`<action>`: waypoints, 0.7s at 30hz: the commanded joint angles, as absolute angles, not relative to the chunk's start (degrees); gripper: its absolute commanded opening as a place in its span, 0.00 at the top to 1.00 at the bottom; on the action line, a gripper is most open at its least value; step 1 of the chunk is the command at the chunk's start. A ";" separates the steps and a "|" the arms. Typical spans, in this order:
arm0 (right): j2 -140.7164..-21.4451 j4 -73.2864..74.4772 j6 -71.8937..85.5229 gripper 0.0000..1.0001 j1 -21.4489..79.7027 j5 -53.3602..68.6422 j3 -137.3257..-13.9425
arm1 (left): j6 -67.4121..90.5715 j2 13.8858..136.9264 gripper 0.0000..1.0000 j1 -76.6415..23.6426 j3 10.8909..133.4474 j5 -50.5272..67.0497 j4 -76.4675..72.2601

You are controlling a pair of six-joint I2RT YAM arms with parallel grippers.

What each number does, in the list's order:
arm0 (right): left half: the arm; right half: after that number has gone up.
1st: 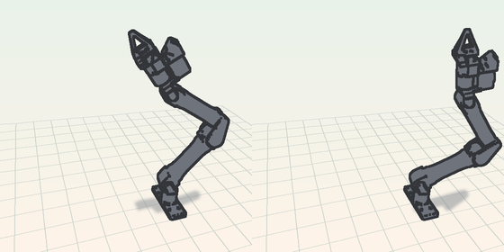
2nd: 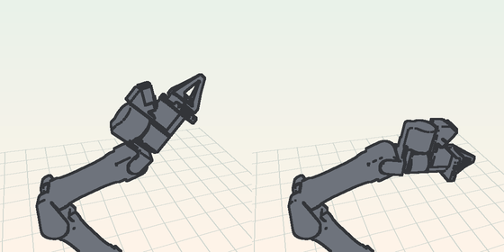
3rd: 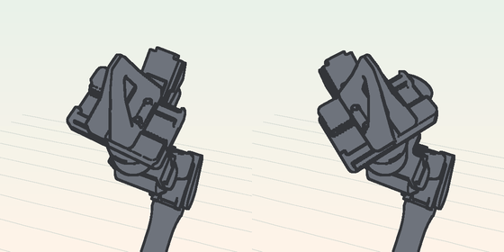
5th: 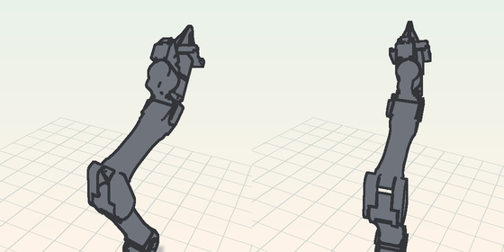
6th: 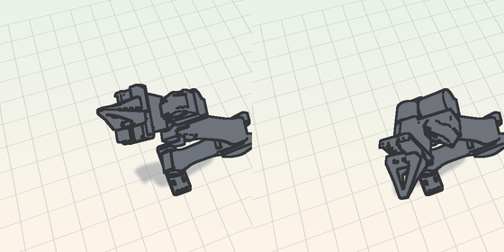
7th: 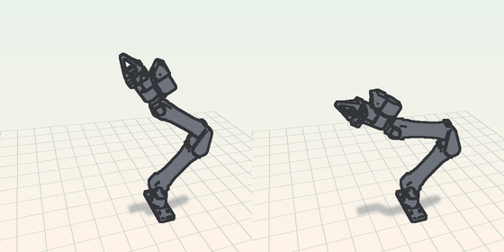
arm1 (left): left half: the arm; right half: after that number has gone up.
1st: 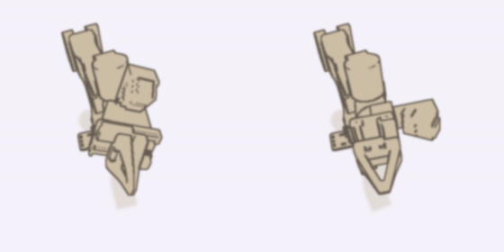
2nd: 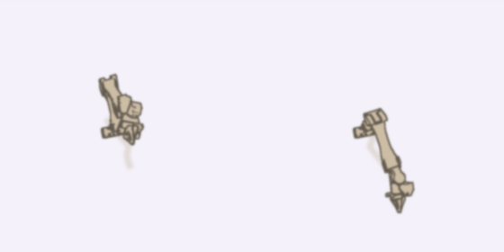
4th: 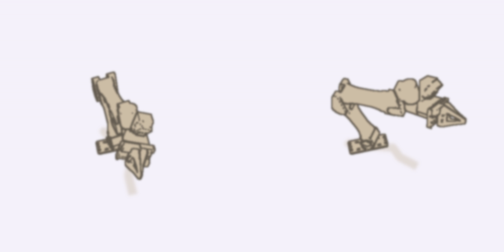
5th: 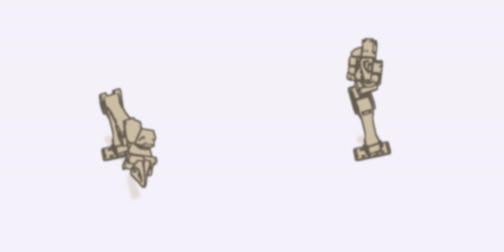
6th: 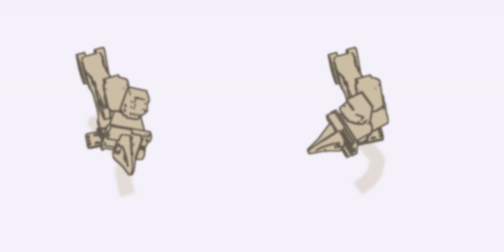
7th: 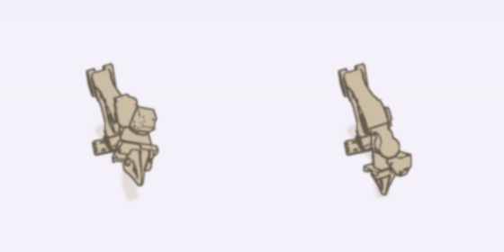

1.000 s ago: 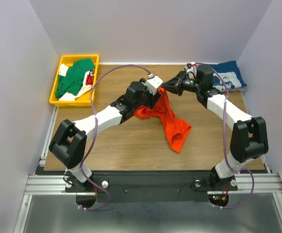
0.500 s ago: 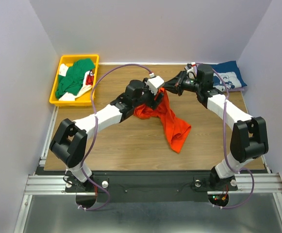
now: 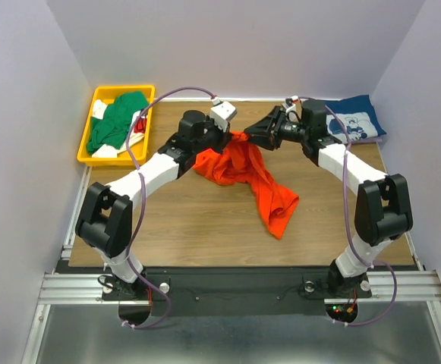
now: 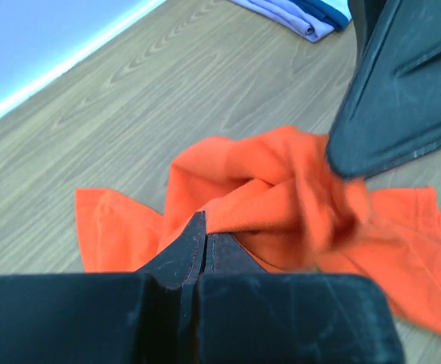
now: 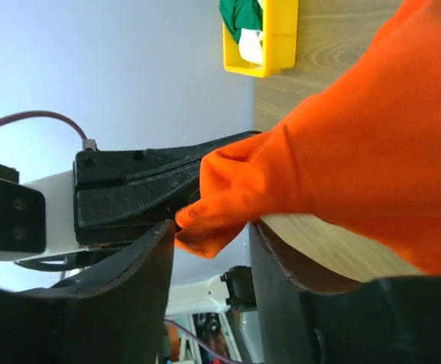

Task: Fold and stack the t-shirts
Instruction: Flatten the tshirt out

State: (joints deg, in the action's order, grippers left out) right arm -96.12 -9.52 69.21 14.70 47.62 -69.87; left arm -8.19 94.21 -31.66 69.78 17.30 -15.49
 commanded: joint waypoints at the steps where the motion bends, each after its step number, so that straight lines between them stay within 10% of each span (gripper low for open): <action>1: -98.61 -7.16 57.46 0.38 14.24 50.36 -76.10 | -4.23 89.91 1.00 -28.22 69.96 22.58 -16.08; 11: -89.40 30.37 4.95 0.11 11.78 37.10 -76.66 | 2.02 93.60 1.00 -22.33 75.94 23.90 -8.44; 21: -83.59 53.34 -22.74 0.47 19.83 33.42 -67.52 | 3.69 97.47 1.00 -16.70 81.65 23.91 -4.31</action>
State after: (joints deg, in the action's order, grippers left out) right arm -85.23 41.43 -7.62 13.19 37.19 -70.87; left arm 2.79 96.64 -17.54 78.06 22.94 -5.21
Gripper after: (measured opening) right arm 0.576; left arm 0.033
